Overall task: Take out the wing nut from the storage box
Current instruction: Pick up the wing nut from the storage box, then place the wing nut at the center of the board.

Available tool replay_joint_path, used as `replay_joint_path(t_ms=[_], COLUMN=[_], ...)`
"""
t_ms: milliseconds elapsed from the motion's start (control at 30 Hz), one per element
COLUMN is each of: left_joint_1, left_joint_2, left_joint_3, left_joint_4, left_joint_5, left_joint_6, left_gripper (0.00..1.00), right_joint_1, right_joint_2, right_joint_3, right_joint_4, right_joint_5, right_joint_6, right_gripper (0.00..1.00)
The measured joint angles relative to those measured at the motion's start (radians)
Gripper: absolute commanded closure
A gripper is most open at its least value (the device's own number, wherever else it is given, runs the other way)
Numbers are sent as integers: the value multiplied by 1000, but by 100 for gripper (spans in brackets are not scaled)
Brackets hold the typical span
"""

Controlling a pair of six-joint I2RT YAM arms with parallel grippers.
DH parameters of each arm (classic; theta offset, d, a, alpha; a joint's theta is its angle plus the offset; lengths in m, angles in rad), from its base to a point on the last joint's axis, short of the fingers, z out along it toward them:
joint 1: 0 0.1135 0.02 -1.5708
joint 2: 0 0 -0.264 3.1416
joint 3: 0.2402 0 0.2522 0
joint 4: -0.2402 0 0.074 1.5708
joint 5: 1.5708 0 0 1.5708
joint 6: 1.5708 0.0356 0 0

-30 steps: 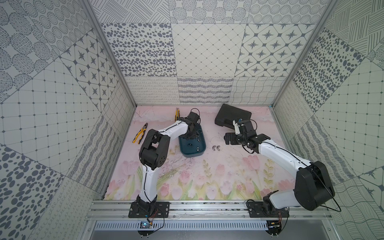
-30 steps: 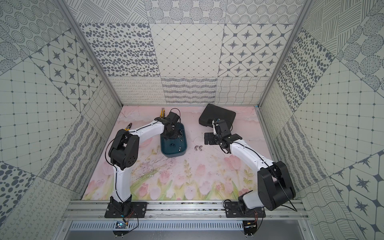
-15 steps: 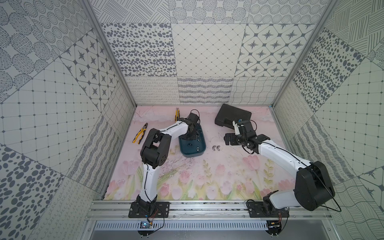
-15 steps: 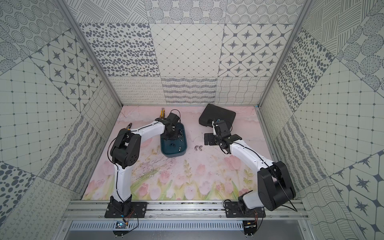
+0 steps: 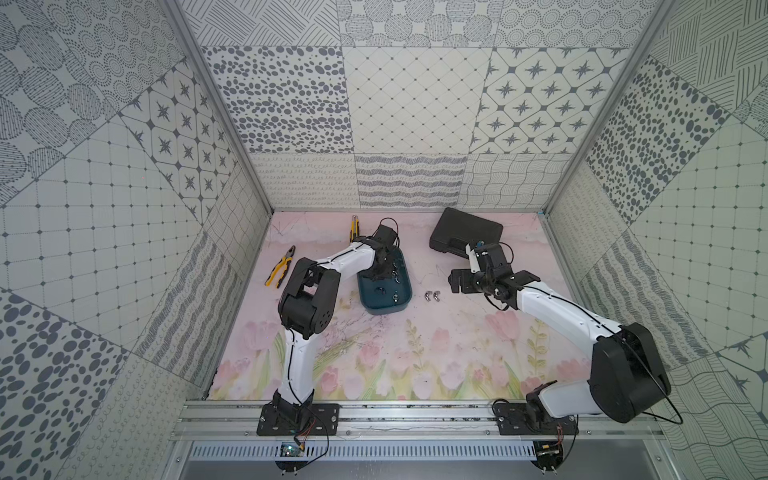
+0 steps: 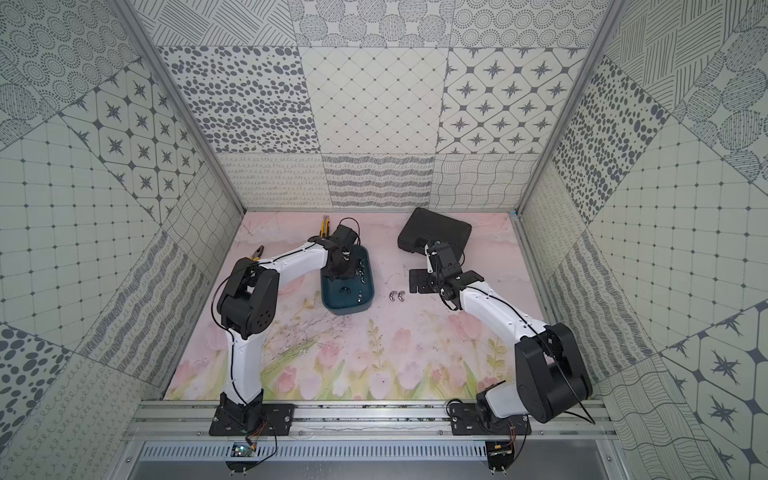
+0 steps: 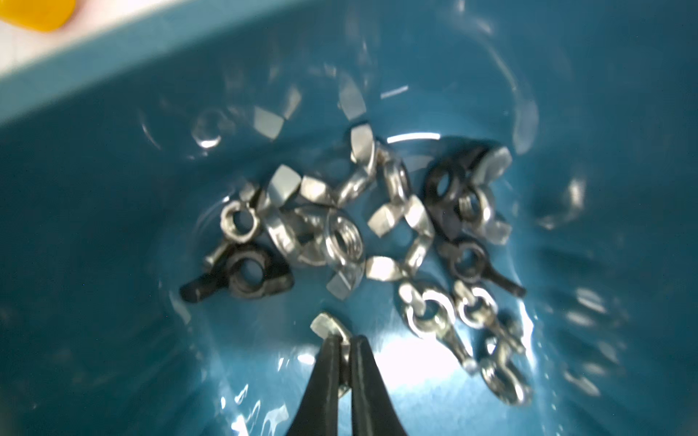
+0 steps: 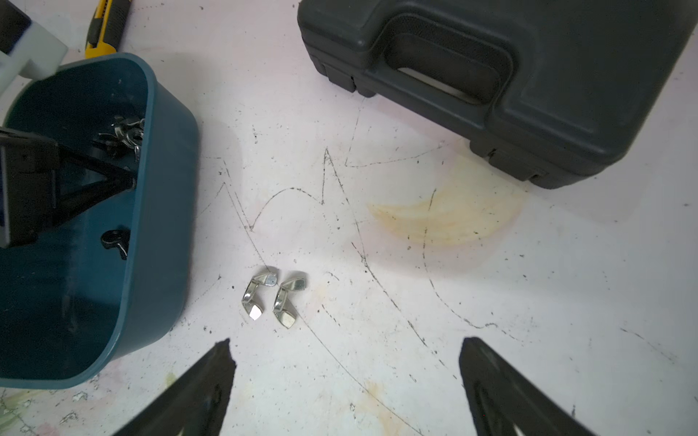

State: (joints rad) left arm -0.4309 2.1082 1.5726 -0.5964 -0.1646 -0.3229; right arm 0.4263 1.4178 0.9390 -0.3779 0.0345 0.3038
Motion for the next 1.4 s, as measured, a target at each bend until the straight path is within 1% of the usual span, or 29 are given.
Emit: replay_joint_path(t_ms=[100,267,533,633,833,967,1167,1400], left_joint_1=[0,0,-14,-52,-177,-264,-367,-433], left_joint_2=[-12,-43,-162,-203,-227,-196,-78,87], left_joint_3=[-2,-13,-32,-32,2,49,149,280], left_joint_4=[-1,-9,-23,-24,-31,-31,-22,-6], left_joint_5=[8,22,42,53,58,61,77,87], left_joint_6=[0,-7,-35,-50,-84,-121,-185,-250], left_gripper=[100,100,100,100,100,100,100,100], right_joint_1=[0,0,0,0,-22,-97,-203,-222], right_joint_2=[-20,-35,-37,-37,-37,-59,-149,-170], right_joint_3=[-6,-7,-12,-12,-32,-86,-126,-128], right_joint_4=[0,0,0,0,9,10,-12,-35], right_joint_5=[0,0,0,3,10,15,19,8], right_joint_6=[2,3,4,3,8,29,45,37], right_gripper=[3,3,3,3,3,3,3,3])
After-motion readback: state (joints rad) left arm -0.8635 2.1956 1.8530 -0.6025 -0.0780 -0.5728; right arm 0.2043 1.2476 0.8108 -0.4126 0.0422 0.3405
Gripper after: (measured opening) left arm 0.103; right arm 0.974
